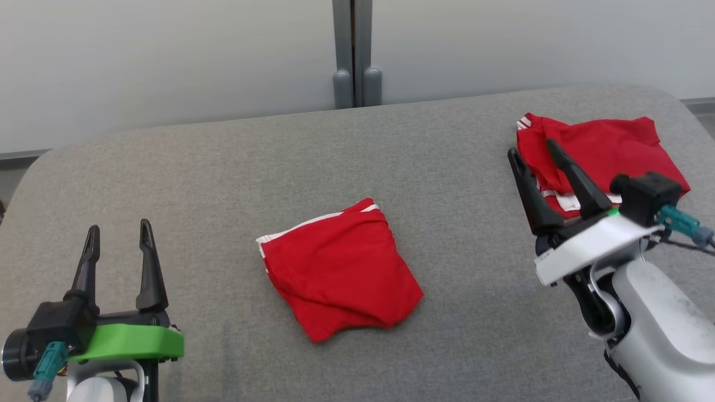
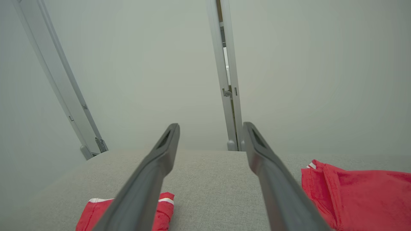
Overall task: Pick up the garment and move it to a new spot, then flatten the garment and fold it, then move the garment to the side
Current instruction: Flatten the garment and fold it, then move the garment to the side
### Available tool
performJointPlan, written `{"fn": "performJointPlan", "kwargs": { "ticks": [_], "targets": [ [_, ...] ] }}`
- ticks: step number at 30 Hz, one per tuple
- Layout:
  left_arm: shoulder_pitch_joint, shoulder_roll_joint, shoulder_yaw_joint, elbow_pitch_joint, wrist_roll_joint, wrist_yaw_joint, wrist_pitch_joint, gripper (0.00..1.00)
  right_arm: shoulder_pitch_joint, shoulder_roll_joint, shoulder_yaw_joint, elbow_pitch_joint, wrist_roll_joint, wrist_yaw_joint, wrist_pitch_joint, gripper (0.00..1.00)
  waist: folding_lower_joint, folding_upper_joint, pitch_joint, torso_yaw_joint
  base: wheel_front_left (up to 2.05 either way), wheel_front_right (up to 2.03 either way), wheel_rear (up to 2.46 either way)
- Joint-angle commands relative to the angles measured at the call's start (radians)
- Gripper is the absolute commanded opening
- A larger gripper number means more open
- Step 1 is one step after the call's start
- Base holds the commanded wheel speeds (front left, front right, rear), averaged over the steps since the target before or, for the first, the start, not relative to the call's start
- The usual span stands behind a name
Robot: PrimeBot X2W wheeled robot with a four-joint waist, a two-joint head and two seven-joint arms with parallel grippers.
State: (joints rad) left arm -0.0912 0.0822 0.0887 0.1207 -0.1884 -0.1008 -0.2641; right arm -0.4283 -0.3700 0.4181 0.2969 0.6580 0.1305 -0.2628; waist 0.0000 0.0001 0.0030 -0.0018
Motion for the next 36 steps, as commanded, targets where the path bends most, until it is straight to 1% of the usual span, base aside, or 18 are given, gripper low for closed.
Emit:
{"fn": "performJointPlan", "kwargs": {
  "ticks": [1,4,11,15,18,23,25,26,28,31,36],
  "targets": [
    [0.02,0.005,0.011,-0.001,0.008,0.0,0.001,1.0,0.047,0.012,-0.025,-0.012,-0.037,0.0,-0.002,1.0,0.0,-0.0001,0.003,-0.037,0.0,0.0,0.0],
    [0.031,-0.001,0.021,0.018,0.034,-0.005,0.001,1.0,0.122,0.035,-0.099,-0.032,-0.102,0.0,-0.002,1.0,0.0,-0.0001,0.009,-0.05,0.0,0.0,0.0],
    [0.044,-0.012,-0.004,0.049,0.043,-0.021,0.001,1.0,0.246,0.101,-0.202,-0.041,-0.212,0.0,-0.002,1.0,0.0,-0.0001,0.015,-0.054,0.0,0.0,0.0],
    [0.039,-0.014,-0.015,0.053,0.042,-0.027,0.001,1.0,0.274,0.132,-0.231,-0.05,-0.241,0.0,-0.002,1.0,0.0,-0.0001,0.028,-0.046,0.0,0.0,0.0],
    [0.021,-0.015,-0.023,0.052,0.041,-0.029,0.001,1.0,0.265,0.138,-0.228,-0.052,-0.252,0.0,-0.002,1.0,0.0,-0.0001,0.044,-0.038,0.0,0.0,0.0],
    [-0.008,-0.015,-0.042,0.056,0.032,-0.03,0.001,1.0,0.208,0.126,-0.191,-0.06,-0.223,0.0,-0.002,1.0,0.0,-0.0001,0.081,-0.013,0.0,0.0,0.0],
    [-0.02,-0.016,-0.053,0.056,0.025,-0.03,0.001,1.0,0.172,0.121,-0.155,-0.047,-0.196,0.0,-0.002,1.0,0.0,-0.0001,0.096,0.001,0.0,0.0,0.0],
    [-0.026,-0.017,-0.063,0.056,0.022,-0.03,0.001,1.0,0.154,0.12,-0.122,-0.018,-0.169,0.0,0.013,1.0,0.0,-0.0001,0.103,0.008,0.0,0.0,0.0],
    [-0.037,-0.016,-0.082,0.056,0.017,-0.03,0.001,1.0,0.1,0.106,-0.056,0.03,-0.134,0.0,0.079,1.0,0.0,-0.0001,0.115,0.026,0.0,0.0,0.0],
    [-0.056,-0.015,-0.099,0.053,0.007,-0.03,0.0,1.0,0.013,0.092,0.039,0.116,-0.062,0.0,0.23,1.0,0.0,-0.0001,0.132,0.054,0.0,0.0,0.0],
    [-0.071,-0.019,-0.116,0.057,-0.01,-0.03,0.0,1.0,-0.106,0.093,0.127,0.212,0.078,0.0,0.401,1.0,0.0,-0.0001,0.154,0.103,0.0,0.0,0.0]
  ]
}}
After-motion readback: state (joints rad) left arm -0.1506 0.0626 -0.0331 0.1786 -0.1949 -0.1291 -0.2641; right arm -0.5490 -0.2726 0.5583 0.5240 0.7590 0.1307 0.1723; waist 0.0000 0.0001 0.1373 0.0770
